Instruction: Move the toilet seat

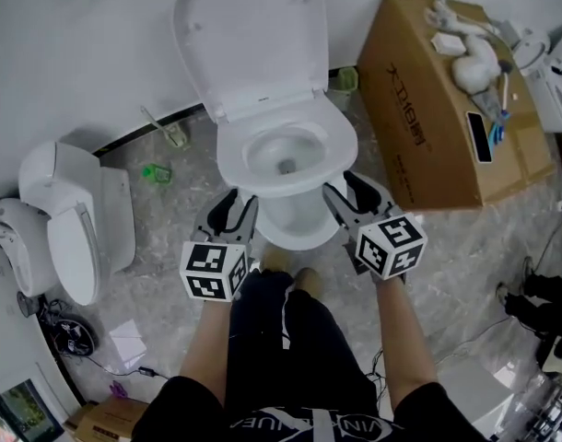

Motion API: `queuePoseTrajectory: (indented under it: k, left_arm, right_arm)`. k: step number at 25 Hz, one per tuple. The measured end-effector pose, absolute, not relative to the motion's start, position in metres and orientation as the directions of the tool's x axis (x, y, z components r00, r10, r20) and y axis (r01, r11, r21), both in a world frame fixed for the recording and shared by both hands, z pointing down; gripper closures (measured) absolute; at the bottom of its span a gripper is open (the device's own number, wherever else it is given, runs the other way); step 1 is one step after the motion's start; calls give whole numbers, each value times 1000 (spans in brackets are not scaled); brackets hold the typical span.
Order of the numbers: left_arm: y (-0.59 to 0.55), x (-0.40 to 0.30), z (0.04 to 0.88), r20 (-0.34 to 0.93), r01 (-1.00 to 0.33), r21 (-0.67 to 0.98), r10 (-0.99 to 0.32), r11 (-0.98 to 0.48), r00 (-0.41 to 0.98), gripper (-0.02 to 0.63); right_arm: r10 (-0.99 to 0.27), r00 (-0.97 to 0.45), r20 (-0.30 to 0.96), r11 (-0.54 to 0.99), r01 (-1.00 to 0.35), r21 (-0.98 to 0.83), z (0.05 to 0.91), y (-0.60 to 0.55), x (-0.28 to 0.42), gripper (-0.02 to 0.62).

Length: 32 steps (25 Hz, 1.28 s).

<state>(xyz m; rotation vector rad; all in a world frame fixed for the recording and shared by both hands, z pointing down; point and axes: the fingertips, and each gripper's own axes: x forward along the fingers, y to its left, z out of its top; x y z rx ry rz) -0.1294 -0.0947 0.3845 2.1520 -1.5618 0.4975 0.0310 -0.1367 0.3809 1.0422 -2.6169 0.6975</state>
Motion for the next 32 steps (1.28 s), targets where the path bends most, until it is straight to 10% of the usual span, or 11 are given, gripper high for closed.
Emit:
queuePoseTrajectory:
  k: [32]
  left_arm:
    - [-341, -227, 260, 312, -916, 205, -864, -346, 396, 520]
  right_arm:
    - [-760, -576, 300, 550, -817, -175, 263, -393, -71, 463]
